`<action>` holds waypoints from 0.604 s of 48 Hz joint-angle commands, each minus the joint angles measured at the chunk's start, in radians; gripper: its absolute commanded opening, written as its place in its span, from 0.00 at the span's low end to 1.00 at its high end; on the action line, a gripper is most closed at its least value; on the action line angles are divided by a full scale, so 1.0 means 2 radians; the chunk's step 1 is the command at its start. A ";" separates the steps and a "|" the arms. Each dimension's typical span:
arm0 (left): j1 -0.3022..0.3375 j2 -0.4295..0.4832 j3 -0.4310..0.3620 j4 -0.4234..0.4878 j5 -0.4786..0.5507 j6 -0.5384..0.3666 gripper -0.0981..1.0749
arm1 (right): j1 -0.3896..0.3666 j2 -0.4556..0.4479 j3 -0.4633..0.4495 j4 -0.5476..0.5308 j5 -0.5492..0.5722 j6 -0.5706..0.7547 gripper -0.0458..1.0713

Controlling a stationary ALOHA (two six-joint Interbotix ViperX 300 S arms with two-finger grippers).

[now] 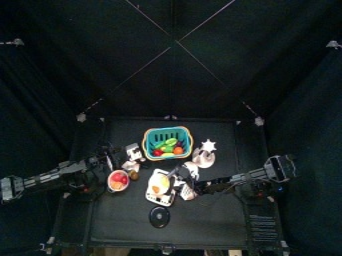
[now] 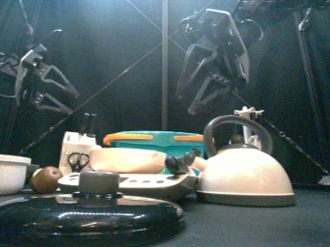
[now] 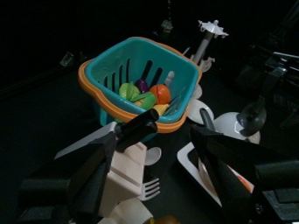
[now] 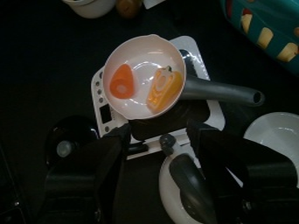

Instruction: Place pairing knife onto stove

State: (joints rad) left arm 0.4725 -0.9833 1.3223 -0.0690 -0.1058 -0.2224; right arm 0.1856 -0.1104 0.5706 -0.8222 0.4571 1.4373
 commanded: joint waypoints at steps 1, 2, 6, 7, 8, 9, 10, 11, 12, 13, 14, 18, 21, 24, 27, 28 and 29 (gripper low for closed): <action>-0.001 0.002 -0.014 0.000 -0.002 -0.001 0.94 | 0.002 -0.018 -0.008 -0.004 -0.001 0.000 0.83; -0.001 0.002 -0.014 0.001 -0.002 0.000 0.94 | 0.002 -0.018 -0.008 -0.005 0.000 0.000 0.83; -0.002 0.002 -0.014 0.002 -0.002 0.000 0.94 | 0.001 -0.018 -0.009 -0.006 0.000 0.000 0.83; -0.002 0.002 -0.014 0.002 -0.002 0.001 0.94 | 0.000 -0.018 -0.008 -0.006 0.001 0.000 0.83; -0.001 0.002 -0.013 0.002 -0.002 0.001 0.94 | -0.001 -0.018 -0.009 -0.007 0.002 0.000 0.83; -0.002 0.002 -0.013 0.002 -0.002 0.001 0.94 | -0.002 -0.018 -0.009 -0.008 0.002 0.000 0.83; -0.001 0.002 -0.013 0.002 -0.002 0.001 0.94 | -0.002 -0.018 -0.010 -0.011 0.005 0.000 0.83; -0.002 0.002 -0.013 0.002 -0.002 0.001 0.94 | -0.002 -0.018 -0.011 -0.012 0.006 0.001 0.83; -0.001 0.002 -0.012 0.002 -0.002 0.001 0.94 | -0.002 -0.018 -0.012 -0.014 0.008 0.002 0.83; -0.002 0.002 -0.012 0.002 -0.002 0.001 0.94 | -0.002 -0.018 -0.012 -0.015 0.011 0.002 0.83; -0.002 0.002 -0.012 0.002 -0.002 0.001 0.94 | -0.002 -0.018 -0.013 -0.018 0.013 0.002 0.83; -0.002 0.002 -0.012 0.000 -0.002 0.000 0.94 | -0.009 -0.018 -0.021 -0.030 0.026 0.001 0.83; -0.002 0.002 -0.012 0.000 -0.002 0.000 0.94 | -0.016 -0.018 -0.030 -0.043 0.036 -0.001 0.83; -0.005 0.002 -0.011 0.000 -0.002 0.000 0.94 | -0.025 -0.018 -0.040 -0.062 0.043 -0.002 0.83; -0.008 0.002 -0.011 0.002 -0.002 0.000 0.94 | -0.037 -0.018 -0.051 -0.089 0.046 -0.002 0.83; -0.009 0.002 -0.011 0.002 -0.002 0.001 0.94 | -0.040 -0.018 -0.053 -0.097 0.046 -0.002 0.83; -0.011 0.002 -0.011 0.002 -0.002 0.001 0.94 | -0.043 -0.018 -0.056 -0.107 0.047 -0.002 0.83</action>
State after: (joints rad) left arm 0.4617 -0.9833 1.3238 -0.0690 -0.1058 -0.2224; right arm 0.1304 -0.1150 0.5047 -0.9679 0.5461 1.4358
